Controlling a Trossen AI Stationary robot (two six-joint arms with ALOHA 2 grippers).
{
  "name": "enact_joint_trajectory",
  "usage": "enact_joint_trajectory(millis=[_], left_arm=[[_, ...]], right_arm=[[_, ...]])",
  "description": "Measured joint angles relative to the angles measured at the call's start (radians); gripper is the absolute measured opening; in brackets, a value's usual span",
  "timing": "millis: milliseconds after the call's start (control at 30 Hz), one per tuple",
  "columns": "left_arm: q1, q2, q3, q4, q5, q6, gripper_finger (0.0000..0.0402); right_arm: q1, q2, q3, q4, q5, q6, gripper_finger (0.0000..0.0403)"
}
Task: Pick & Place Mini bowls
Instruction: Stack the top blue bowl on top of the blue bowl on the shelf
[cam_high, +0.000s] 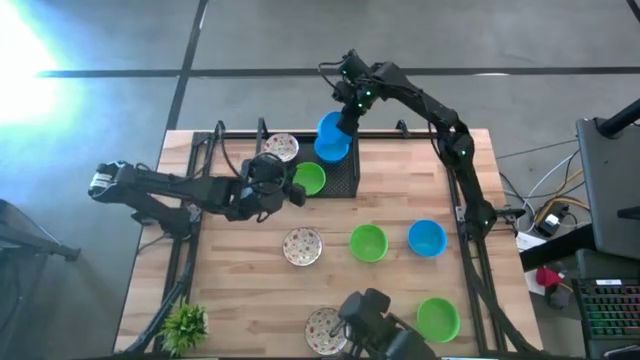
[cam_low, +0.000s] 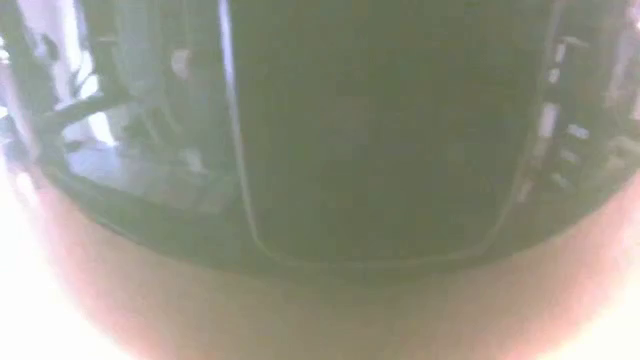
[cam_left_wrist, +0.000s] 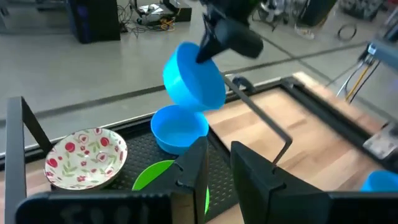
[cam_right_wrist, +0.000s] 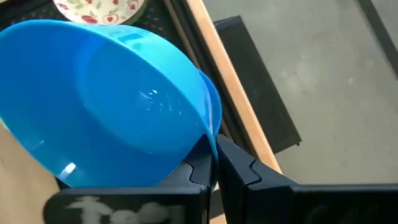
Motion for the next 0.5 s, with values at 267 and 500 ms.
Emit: enact_joint_trajectory(millis=[267,500], left_arm=[[0.006,-0.069,0.000,-0.039,0.001,-0.029,0.0076],[0.008,-0.087,0.000,-0.052,0.002,-0.032,0.0076]], right_arm=[[0.005,0.000,0.000,-0.015,-0.001,-0.047,0.0011],[0.008,0.001,-0.072,0.059,0.010,-0.060,0.0011]])
